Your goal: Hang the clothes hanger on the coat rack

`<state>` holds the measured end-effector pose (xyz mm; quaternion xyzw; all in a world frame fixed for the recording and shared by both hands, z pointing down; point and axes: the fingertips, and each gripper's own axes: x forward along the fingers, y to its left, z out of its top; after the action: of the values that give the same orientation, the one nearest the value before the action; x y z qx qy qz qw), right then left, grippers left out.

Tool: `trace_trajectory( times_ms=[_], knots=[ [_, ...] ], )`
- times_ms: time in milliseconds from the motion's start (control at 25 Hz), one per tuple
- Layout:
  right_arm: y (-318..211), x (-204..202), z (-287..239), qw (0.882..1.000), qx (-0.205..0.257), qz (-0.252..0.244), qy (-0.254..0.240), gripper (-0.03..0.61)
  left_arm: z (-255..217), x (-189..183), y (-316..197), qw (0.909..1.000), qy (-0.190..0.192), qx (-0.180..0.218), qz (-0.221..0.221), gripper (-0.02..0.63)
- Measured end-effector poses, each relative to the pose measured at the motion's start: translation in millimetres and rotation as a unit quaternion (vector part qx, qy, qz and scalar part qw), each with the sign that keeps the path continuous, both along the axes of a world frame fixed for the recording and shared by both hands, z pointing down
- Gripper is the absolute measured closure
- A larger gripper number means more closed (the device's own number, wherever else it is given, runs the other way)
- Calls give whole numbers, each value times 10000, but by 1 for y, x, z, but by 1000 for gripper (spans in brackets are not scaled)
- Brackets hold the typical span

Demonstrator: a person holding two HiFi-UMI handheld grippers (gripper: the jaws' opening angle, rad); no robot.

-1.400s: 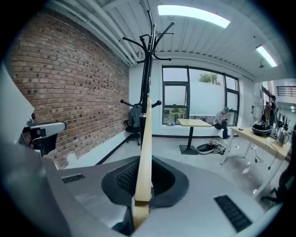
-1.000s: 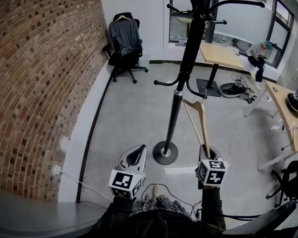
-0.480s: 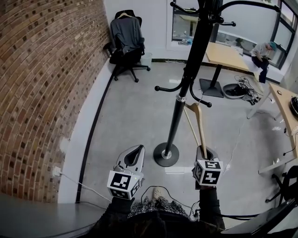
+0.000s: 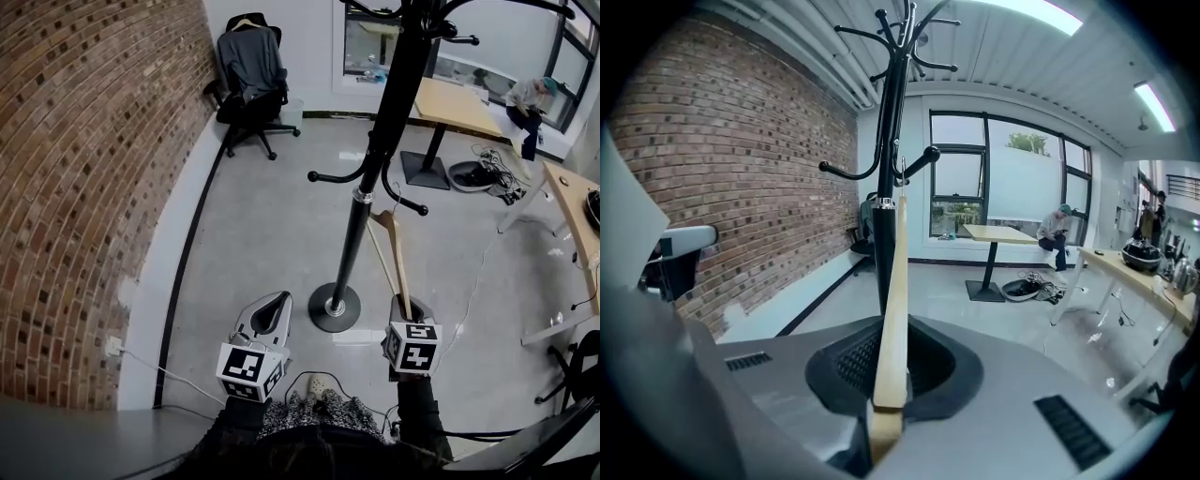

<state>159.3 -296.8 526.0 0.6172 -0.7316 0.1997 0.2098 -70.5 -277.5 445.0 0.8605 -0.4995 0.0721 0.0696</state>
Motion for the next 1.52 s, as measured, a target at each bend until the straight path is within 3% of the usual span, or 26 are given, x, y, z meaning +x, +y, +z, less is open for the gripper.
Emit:
trace_trajectory(
  times_ms=[480, 1080, 1280, 1520],
  knots=[
    [-5, -5, 19, 10000, -99, -3, 3, 546, 2, -12, 1, 9999, -22, -30, -157, 606],
    [-5, -4, 24, 9997, -61, -173, -142, 541, 0, -5, 6, 10000, -2, 3, -55, 606],
    [-7, -8, 19, 9995, 131, -250, -132, 481, -2, -4, 7, 10000, 5, 30, -22, 606],
    [-6, -9, 8, 9989, 275, -377, -66, 466, -4, -3, 9, 10000, 18, 71, -31, 606]
  ],
)
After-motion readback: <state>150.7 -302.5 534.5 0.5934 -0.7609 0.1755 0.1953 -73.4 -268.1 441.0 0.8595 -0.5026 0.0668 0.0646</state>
